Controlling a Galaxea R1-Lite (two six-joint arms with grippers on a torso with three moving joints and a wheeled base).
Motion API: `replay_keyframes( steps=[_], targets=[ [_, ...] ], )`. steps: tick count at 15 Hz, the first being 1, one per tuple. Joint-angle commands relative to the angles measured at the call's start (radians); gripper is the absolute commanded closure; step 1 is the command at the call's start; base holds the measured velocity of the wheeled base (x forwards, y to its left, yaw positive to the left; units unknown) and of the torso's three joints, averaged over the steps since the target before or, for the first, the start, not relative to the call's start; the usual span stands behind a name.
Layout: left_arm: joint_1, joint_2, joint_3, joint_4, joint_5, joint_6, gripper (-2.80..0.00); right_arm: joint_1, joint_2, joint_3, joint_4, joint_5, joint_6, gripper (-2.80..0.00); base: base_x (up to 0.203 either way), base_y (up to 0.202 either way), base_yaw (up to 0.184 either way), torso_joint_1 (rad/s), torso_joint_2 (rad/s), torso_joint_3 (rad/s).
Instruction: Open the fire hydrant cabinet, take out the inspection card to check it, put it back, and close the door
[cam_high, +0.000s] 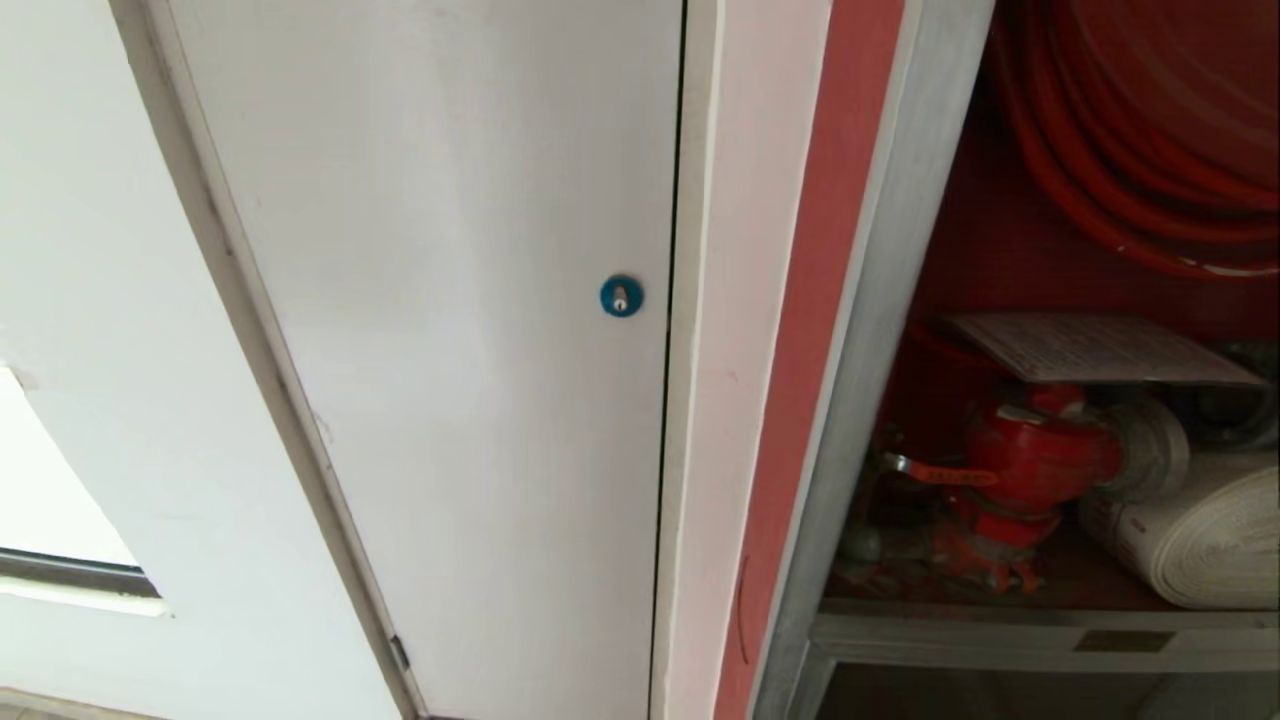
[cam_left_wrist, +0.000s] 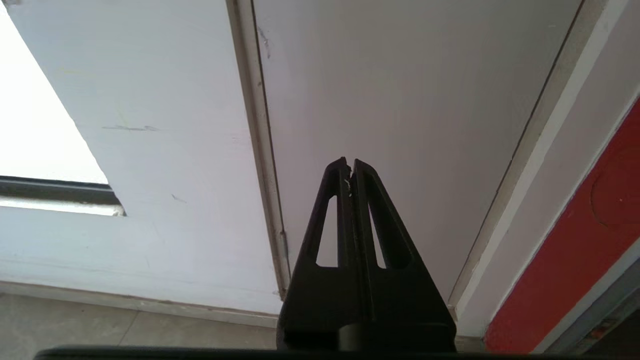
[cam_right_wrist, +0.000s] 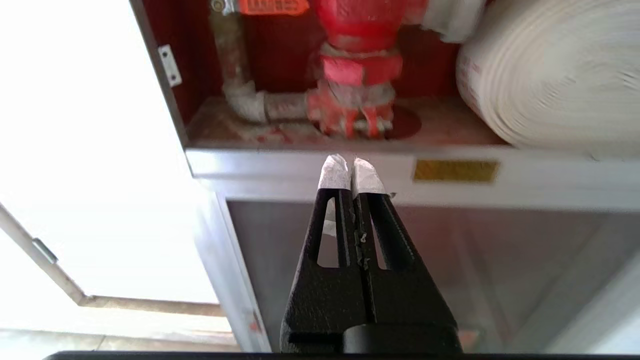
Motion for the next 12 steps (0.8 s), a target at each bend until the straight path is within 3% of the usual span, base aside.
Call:
replay_keyframes(
  steps=[1,12],
  targets=[
    [0.0,0.001,0.006,0.0,0.0,0.0,0.0,0.0,0.0,0.0,0.0,0.0,0.0,0.0,-0.196,0.0,0.002,0.002,0.0,0.002],
    [0.0,0.001,0.006,0.0,0.0,-0.001,0.0,0.0,0.0,0.0,0.0,0.0,0.0,0.0,-0.196,0.0,0.001,0.004,0.0,0.003]
  ],
)
